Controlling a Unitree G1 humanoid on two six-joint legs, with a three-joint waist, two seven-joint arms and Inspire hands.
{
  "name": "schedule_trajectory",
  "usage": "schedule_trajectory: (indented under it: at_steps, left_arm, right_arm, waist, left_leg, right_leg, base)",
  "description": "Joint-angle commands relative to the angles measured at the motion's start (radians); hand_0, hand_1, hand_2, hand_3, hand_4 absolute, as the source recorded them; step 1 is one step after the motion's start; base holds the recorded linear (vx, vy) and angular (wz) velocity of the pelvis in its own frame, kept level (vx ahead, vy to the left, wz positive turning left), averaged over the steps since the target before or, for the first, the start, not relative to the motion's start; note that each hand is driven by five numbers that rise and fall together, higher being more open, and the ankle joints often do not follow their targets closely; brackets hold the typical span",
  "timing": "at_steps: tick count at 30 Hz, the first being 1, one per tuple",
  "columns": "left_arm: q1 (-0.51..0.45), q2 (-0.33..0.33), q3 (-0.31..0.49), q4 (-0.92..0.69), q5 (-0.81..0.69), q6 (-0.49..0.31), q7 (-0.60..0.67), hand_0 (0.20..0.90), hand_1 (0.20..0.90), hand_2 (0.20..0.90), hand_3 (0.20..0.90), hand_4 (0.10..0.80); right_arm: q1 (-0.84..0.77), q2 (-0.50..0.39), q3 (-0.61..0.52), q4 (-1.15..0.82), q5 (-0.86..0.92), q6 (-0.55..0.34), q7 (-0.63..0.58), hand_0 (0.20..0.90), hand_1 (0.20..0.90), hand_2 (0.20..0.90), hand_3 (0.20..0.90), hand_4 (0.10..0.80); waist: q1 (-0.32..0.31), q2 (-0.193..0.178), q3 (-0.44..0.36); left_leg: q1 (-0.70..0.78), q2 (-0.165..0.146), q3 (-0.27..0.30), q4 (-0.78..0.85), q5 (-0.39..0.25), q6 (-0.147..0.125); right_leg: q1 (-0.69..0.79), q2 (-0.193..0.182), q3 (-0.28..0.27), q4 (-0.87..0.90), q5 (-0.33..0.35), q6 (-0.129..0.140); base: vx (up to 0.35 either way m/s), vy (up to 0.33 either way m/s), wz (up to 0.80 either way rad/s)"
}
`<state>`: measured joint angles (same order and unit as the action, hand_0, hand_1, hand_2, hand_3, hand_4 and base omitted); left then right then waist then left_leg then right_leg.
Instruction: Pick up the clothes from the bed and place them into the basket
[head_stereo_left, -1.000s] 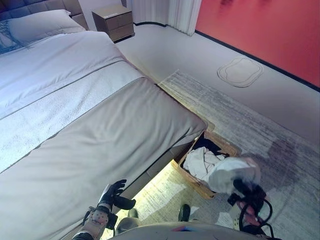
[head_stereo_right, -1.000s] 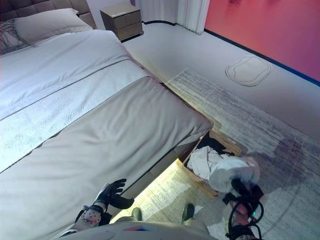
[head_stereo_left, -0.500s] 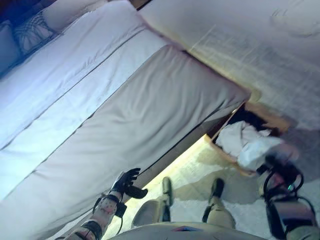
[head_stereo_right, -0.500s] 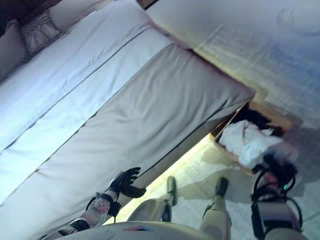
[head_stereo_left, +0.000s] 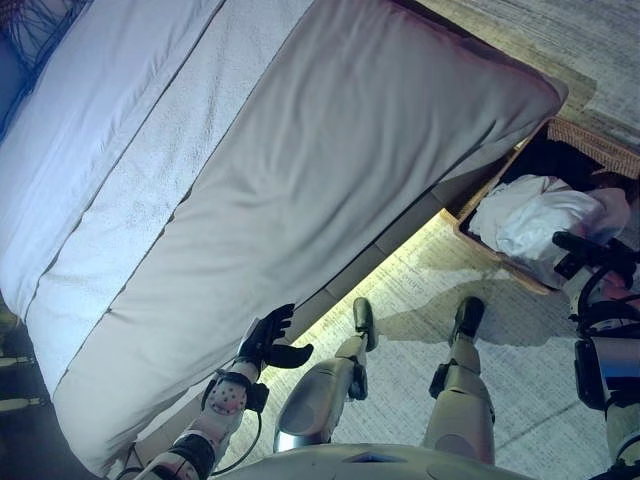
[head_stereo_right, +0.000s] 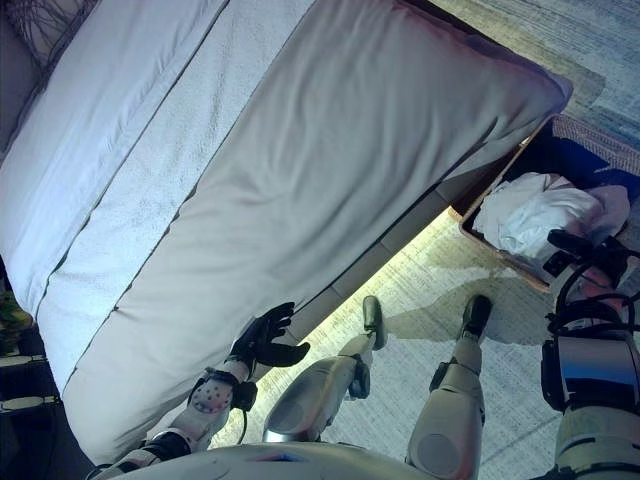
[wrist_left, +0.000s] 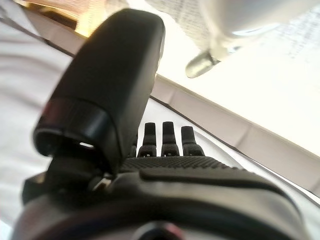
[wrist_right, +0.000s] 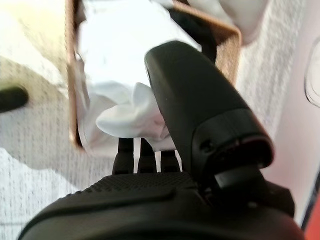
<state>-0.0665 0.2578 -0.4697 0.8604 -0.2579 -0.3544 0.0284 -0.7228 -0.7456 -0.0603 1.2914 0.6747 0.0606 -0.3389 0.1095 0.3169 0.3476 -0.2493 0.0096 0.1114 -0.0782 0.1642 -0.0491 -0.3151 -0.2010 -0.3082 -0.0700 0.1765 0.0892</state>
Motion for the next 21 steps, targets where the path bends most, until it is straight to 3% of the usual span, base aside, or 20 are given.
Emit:
schedule_trajectory:
  at_steps: [1, 9, 13, 21]
  left_arm:
    - [-0.016, 0.071, -0.009, -0.011, -0.074, -0.018, -0.031, 0.9, 0.9, 0.9, 0.9, 0.8]
    - [-0.008, 0.08, 0.006, 0.032, -0.077, -0.031, -0.026, 0.9, 0.9, 0.9, 0.9, 0.8]
    - [-0.014, 0.071, 0.039, 0.063, -0.056, 0.004, -0.046, 0.9, 0.9, 0.9, 0.9, 0.8]
    - [0.005, 0.052, 0.076, 0.123, 0.073, 0.001, -0.024, 0.9, 0.9, 0.9, 0.9, 0.8]
  right_arm:
    - [-0.078, -0.108, 0.068, -0.019, -0.032, -0.05, -0.018, 0.9, 0.9, 0.9, 0.9, 0.8]
    - [-0.014, -0.063, 0.026, -0.069, 0.01, -0.056, 0.015, 0.9, 0.9, 0.9, 0.9, 0.8]
    - [0.148, 0.065, -0.01, -0.061, 0.01, -0.073, 0.018, 0.9, 0.9, 0.9, 0.9, 0.8]
    - [0.492, 0.38, 0.004, -0.04, 0.1, -0.199, 0.085, 0.9, 0.9, 0.9, 0.9, 0.8]
  waist:
    - [-0.004, -0.028, -0.029]
    - [-0.023, -0.05, -0.054]
    - [-0.024, -0.095, -0.089]
    - [-0.018, -0.233, -0.184]
  left_leg:
    - [-0.026, -0.009, -0.002, 0.007, -0.026, -0.033]
    - [0.018, -0.003, 0.01, 0.001, -0.039, -0.035]
    - [0.061, 0.008, 0.008, 0.001, -0.049, -0.035]
    - [0.162, 0.055, -0.006, -0.003, -0.072, -0.032]
  right_leg:
    - [-0.022, -0.035, 0.049, 0.121, -0.071, 0.014]
    - [0.022, -0.03, 0.047, 0.114, -0.076, 0.021]
    - [0.084, -0.019, 0.039, 0.104, -0.084, 0.02]
    - [0.236, 0.026, 0.019, 0.062, -0.091, 0.012]
  base:
    - [0.018, 0.045, -0.02]
    - [0.006, 0.007, 0.0]
    - [0.054, -0.062, 0.02]
    - [0.074, -0.106, 0.02]
